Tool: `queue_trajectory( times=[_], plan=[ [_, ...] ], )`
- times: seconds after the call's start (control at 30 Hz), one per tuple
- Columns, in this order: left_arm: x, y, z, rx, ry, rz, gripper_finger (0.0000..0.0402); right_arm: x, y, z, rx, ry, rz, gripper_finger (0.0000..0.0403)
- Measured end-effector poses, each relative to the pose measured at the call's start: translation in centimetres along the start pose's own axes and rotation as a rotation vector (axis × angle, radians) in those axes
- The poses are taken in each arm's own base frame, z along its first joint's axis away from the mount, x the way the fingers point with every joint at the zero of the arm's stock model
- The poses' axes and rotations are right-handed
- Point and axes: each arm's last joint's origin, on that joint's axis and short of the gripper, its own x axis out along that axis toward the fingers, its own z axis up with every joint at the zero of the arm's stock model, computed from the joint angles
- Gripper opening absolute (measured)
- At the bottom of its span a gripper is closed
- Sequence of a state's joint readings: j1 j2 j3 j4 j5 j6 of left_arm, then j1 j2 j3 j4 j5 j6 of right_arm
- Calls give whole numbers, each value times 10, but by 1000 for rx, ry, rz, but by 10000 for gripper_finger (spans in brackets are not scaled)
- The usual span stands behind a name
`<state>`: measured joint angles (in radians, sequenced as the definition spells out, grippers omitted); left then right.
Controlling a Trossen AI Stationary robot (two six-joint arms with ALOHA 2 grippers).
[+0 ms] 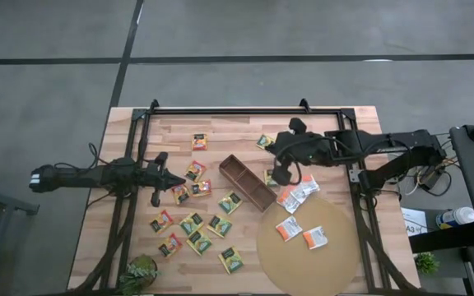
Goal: Pick & Place Tea
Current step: Put the white tea bag into the right section of the wooden organizer
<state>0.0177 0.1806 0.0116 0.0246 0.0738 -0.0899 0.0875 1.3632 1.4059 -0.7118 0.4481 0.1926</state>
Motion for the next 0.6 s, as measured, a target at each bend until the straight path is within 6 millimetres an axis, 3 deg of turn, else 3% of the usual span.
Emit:
queue_trajectory(
  times=[0.43,0.6],
  plan=[
    [0,0,0,0,0,0,0,0,-30,-36,-111,330,-112,9],
    [0,0,0,0,0,0,0,-3,-31,-51,-162,415,-24,9]
  ],
)
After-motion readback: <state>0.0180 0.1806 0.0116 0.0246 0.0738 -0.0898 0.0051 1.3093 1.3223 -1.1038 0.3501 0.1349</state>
